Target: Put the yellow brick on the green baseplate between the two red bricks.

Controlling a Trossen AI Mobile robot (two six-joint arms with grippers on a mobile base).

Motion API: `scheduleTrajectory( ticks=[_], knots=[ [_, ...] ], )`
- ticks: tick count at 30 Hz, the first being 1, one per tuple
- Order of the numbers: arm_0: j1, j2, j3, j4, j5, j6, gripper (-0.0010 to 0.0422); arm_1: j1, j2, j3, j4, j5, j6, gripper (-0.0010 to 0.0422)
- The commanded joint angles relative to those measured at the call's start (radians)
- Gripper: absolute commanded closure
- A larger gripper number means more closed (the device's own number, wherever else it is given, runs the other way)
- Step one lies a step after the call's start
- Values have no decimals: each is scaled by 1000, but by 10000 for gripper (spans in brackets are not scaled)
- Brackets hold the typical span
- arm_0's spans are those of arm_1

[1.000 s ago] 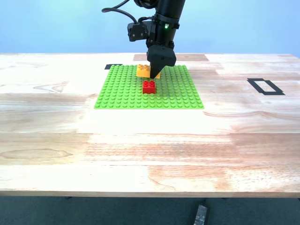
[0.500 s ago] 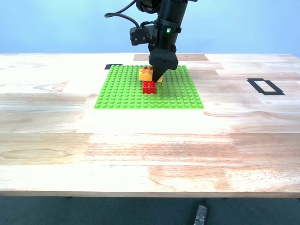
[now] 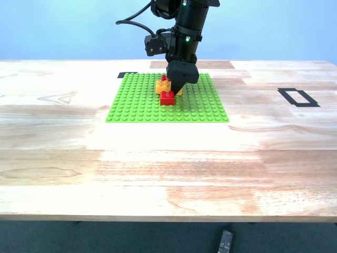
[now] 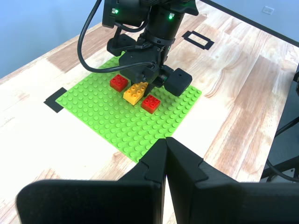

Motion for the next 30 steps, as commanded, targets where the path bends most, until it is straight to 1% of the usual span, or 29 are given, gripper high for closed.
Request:
scheduleTrajectory(
  ticks=[1,6,9,13,18,30],
  knots=[
    [0,0,0,-1,1,0,412,0,-6,-4,3,0,2,347],
    [0,0,0,0,0,0,413,0,-6,-5,7,0,5,294],
    [0,0,0,-1,0,0,413,0,-6,-1,16,-4,26,273],
    [0,0,0,0,0,0,412,0,-8,0,24,-3,24,253],
    [0,0,0,0,0,0,413,0,-8,-4,24,-5,26,241],
    [0,0,0,5,0,0,412,0,-39,-8,26,-4,27,240]
  ],
)
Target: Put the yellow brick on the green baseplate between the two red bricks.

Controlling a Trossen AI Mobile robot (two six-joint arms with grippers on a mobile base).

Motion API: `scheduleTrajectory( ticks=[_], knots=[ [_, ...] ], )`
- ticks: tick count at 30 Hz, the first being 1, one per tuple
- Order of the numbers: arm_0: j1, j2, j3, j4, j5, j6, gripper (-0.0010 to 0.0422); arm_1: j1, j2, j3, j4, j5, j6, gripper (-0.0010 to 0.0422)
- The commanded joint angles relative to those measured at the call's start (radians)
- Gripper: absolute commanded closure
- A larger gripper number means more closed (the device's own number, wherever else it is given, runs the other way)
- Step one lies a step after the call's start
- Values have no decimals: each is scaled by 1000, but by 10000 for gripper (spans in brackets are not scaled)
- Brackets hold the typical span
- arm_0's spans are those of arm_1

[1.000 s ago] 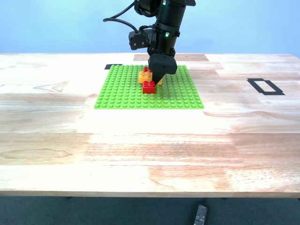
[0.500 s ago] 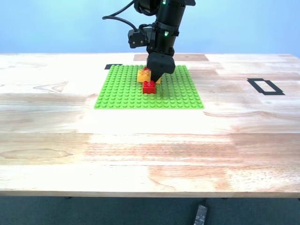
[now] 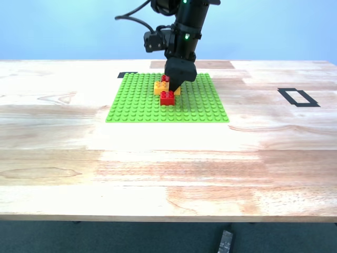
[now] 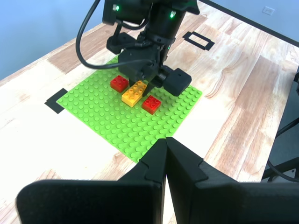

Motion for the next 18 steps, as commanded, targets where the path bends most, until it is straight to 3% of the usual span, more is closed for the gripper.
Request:
scheduleTrajectory(
  ticks=[1,12,18],
  knots=[
    [0,0,0,2,0,0,412,0,-23,0,2,3,0,240],
    [0,0,0,1,0,0,412,0,-66,16,5,6,37,247],
    [0,0,0,0,0,0,412,0,-67,10,6,6,42,309]
  ],
)
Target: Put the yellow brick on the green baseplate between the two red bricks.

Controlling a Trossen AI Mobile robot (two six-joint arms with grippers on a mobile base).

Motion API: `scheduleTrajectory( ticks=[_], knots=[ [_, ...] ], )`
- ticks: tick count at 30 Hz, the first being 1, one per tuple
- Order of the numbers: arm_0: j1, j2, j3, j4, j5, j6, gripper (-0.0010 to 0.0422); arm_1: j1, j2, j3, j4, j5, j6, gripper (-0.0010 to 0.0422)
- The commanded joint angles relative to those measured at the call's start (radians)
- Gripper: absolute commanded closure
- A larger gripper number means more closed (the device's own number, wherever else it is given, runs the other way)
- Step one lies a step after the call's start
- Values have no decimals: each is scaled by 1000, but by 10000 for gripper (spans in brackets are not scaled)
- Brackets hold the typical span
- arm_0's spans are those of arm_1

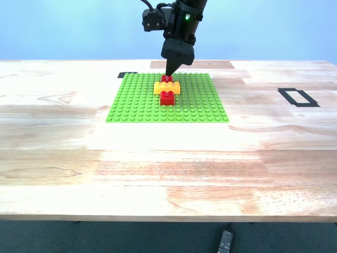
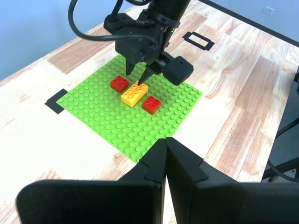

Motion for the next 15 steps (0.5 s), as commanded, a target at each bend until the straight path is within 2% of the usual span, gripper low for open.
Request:
scheduleTrajectory(
  ticks=[1,7,10,15],
  knots=[
    [0,0,0,-1,0,0,413,0,2,-4,1,-1,1,324],
    [0,0,0,5,0,0,412,1,2,-4,18,-7,12,418],
    [0,-2,0,3,0,0,412,2,10,-4,17,-10,14,405],
    [0,-5,0,6,-4,0,412,2,19,-16,19,-13,21,411]
  ],
)
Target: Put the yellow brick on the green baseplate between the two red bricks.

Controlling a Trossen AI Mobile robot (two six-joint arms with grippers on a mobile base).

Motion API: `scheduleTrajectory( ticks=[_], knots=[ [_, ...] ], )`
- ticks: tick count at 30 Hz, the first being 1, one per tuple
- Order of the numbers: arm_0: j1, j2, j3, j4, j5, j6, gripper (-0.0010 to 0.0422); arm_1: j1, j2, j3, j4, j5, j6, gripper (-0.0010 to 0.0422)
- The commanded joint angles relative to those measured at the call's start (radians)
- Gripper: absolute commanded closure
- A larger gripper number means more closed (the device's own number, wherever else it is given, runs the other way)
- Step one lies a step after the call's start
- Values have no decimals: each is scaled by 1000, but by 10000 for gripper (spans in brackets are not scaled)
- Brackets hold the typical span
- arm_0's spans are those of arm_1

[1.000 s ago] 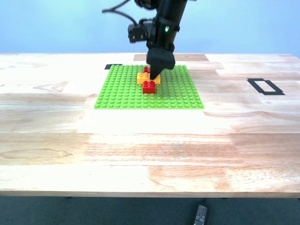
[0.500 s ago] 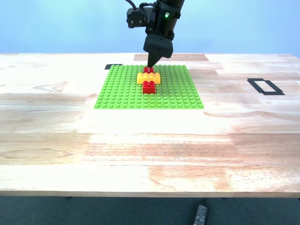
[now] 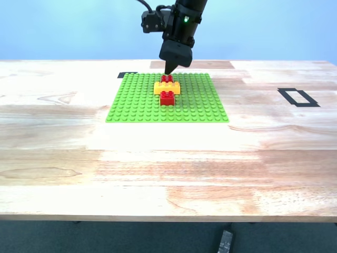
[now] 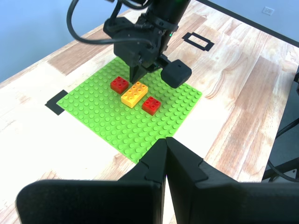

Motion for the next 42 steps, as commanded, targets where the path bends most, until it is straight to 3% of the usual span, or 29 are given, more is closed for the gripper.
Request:
scheduleTrajectory(
  ticks=[1,22,42],
  knots=[
    [0,-3,0,3,-2,0,412,1,14,-1,-5,-2,2,413],
    [0,-6,0,-4,-4,0,412,18,64,-14,10,-15,-2,413],
    [0,-36,0,-14,0,0,412,-60,-217,-34,25,13,23,413]
  ],
)
